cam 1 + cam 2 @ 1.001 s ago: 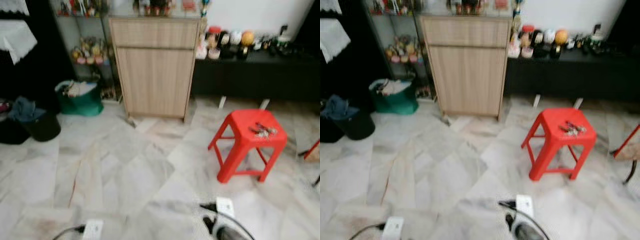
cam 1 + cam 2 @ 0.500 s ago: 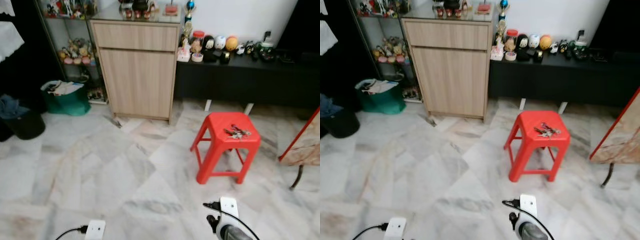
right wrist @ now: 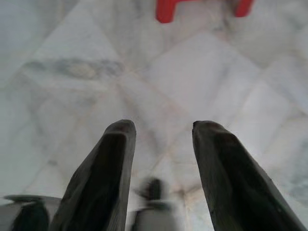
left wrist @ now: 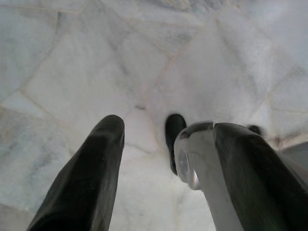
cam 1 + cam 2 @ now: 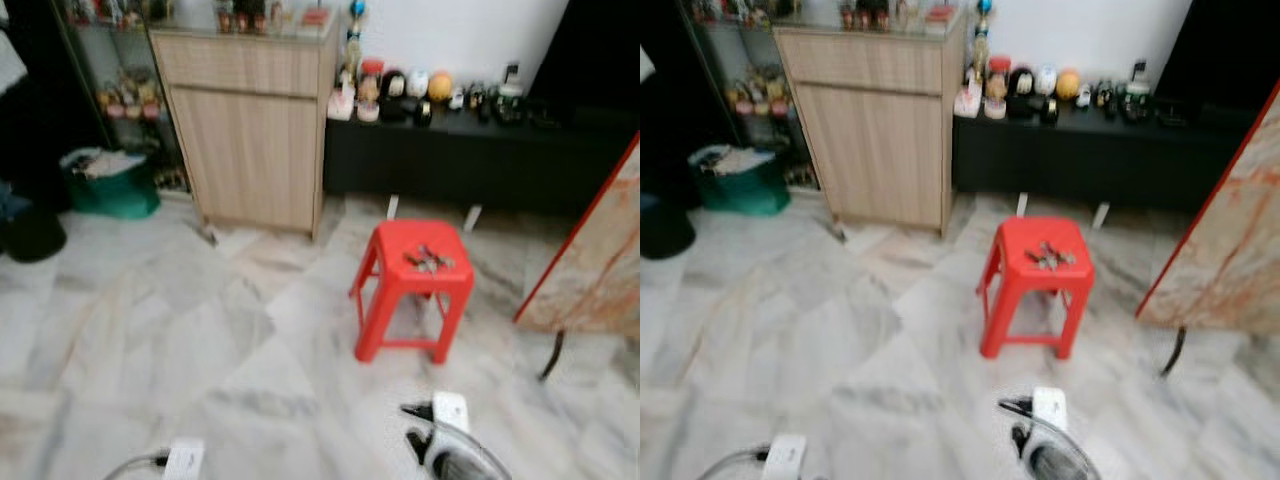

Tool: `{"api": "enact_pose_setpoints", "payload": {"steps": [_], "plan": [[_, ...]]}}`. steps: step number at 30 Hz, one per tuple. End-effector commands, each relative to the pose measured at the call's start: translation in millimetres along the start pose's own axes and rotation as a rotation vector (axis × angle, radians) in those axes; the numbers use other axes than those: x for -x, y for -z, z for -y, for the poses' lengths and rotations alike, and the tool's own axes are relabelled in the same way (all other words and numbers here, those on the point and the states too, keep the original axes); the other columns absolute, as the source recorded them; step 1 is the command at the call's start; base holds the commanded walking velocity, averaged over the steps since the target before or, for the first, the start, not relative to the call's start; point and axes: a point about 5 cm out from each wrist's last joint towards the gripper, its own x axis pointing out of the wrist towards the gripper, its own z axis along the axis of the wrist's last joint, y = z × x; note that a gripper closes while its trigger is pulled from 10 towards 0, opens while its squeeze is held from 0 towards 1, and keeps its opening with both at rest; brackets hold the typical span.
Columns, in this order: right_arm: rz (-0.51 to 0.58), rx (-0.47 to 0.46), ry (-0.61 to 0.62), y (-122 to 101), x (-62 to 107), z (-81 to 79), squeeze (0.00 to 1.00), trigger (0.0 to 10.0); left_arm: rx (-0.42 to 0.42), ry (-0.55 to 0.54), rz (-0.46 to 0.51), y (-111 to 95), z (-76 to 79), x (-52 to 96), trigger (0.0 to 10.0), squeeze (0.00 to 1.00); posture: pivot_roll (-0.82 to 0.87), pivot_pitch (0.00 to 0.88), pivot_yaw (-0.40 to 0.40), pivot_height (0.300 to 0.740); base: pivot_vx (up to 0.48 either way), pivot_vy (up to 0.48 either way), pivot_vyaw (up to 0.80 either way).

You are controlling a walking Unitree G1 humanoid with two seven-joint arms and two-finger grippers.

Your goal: Hang keys on a hook

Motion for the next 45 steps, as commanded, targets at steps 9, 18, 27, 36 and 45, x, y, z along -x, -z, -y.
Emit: {"api": "enact_pose_setpoints", "payload": {"steps": [9, 18, 27, 36, 45], "plan": [[-0.001, 0.01, 0.028, -1.1, 1.0, 10.7, 0.0, 10.0, 0.02, 0.006, 0.029, -5.9, 3.2, -1.2, 10.0, 0.0, 0.07, 0.0, -0.049, 0.74, 0.0, 0.0, 0.0], [0.002, 0.006, 0.029, -1.0, 1.0, 10.4, 0.0, 10.0, 0.025, 0.008, 0.04, -9.0, 2.9, -1.6, 10.0, 0.0, 0.07, 0.0, -0.05, 0.74, 0.092, 0.0, 0.0], [0.011, 0.003, 0.033, -2.0, 1.0, 10.0, 0.0, 10.0, 0.027, 0.008, 0.05, -12.1, 2.8, -2.0, 10.0, 0.0, 0.07, 0.0, -0.048, 0.74, 0.306, 0.0, 0.0], [0.011, 0.004, 0.031, -2.4, 0.9, 9.7, 0.0, 10.0, 0.027, 0.009, 0.059, -14.6, 2.7, -2.3, 10.0, 0.0, 0.07, 0.0, -0.047, 0.74, 0.333, 0.0, 0.0], [0.01, 0.007, 0.029, -2.0, 0.8, 8.8, 0.0, 10.0, 0.018, 0.012, 0.064, -15.9, 3.7, -2.6, 10.0, 0.0, 0.07, 0.0, -0.041, 0.74, 0.342, 0.0, 0.0]]}}
